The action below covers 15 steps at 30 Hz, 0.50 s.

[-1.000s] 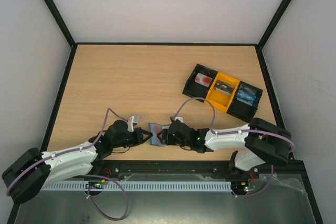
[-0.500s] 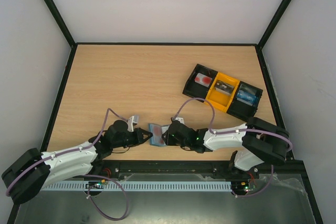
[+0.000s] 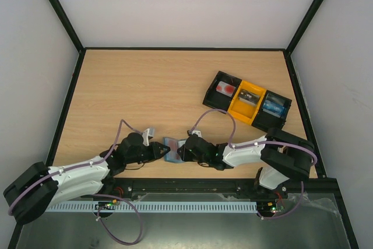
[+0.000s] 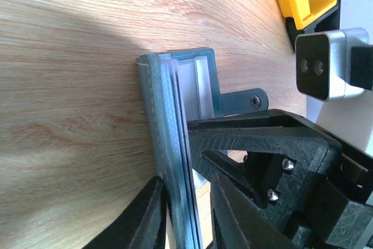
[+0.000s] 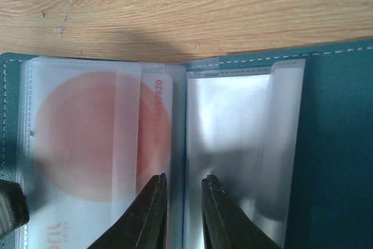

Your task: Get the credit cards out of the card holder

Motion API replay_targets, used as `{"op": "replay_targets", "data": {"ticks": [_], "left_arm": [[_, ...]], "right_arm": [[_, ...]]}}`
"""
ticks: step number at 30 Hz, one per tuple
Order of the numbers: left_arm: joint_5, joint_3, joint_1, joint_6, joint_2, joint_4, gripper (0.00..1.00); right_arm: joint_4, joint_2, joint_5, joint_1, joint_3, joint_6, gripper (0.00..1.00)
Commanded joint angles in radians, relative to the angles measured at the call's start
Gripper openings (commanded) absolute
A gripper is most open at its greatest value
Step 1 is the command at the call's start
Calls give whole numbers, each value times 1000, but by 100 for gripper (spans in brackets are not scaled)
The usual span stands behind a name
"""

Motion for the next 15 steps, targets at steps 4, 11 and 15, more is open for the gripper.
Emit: {"op": "replay_targets", "data": {"ticks": [4,11,15], "left_arm": [[19,31,-4,19,18,39,16],[19,30,-4,17,-20,39,17],[19,30,-4,16,-33,43,18]], "right_arm": [[-25,47,-23,7,-37,4,14],[-16,55,-23,8,-38,10,10],[-8,66,-32,8,-32,10,10]]}}
